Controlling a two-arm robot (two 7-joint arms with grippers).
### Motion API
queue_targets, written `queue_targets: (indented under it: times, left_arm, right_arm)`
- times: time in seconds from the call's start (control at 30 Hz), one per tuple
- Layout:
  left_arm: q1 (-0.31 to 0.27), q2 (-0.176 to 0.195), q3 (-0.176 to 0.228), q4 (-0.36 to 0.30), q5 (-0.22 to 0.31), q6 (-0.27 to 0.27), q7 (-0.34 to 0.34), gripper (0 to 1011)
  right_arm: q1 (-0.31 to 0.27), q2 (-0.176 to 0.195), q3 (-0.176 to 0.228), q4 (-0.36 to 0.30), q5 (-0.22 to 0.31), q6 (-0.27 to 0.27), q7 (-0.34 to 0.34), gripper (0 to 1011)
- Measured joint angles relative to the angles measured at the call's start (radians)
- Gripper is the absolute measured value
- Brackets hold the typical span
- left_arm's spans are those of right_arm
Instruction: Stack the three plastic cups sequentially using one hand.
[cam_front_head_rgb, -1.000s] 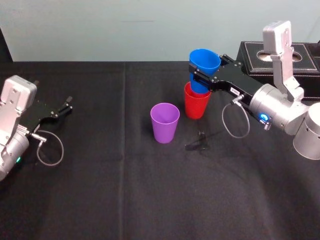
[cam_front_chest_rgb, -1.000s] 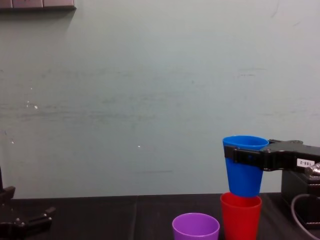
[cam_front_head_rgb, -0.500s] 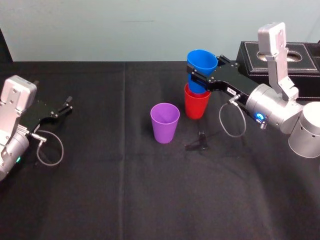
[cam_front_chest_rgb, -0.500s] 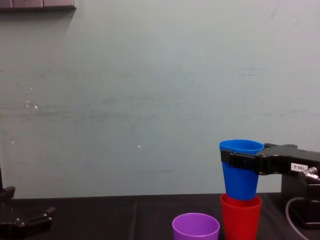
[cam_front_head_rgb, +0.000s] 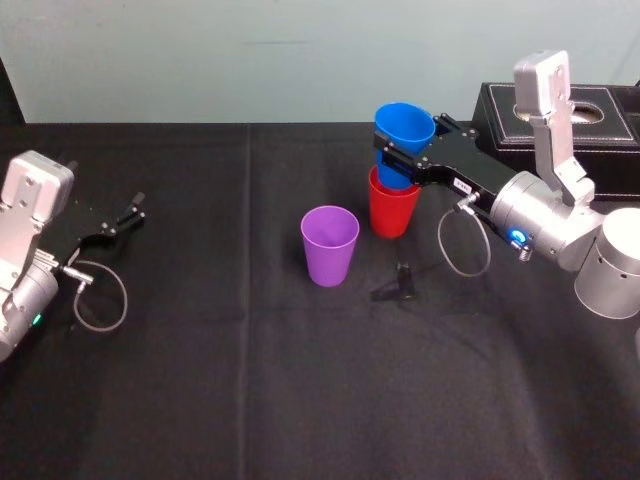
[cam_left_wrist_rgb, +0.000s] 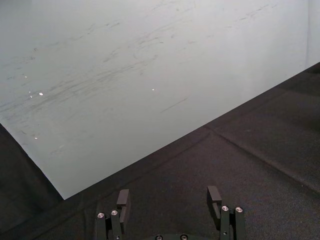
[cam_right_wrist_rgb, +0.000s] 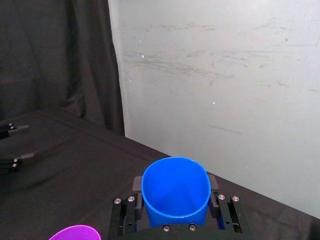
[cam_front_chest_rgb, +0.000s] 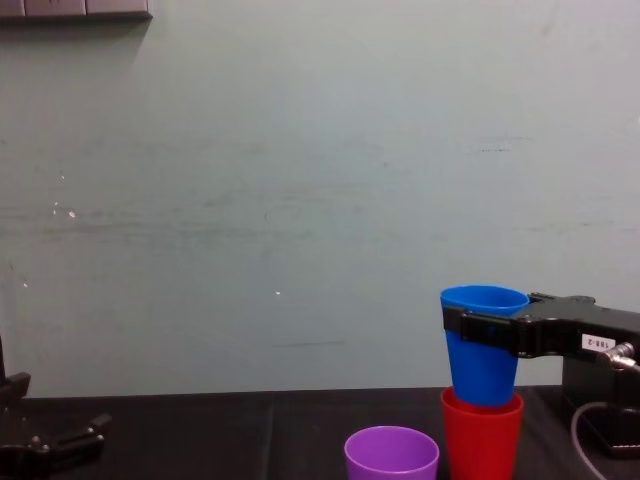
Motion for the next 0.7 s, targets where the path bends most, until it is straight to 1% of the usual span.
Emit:
queue_targets:
  times: [0.7]
  left_arm:
    - [0.000,0.000,0.000,0.000,0.000,0.000,0.000,1005]
  right_arm:
    - [0.012,-0.016,-0.001,0.049,-0.014,-0.035,0.014,732]
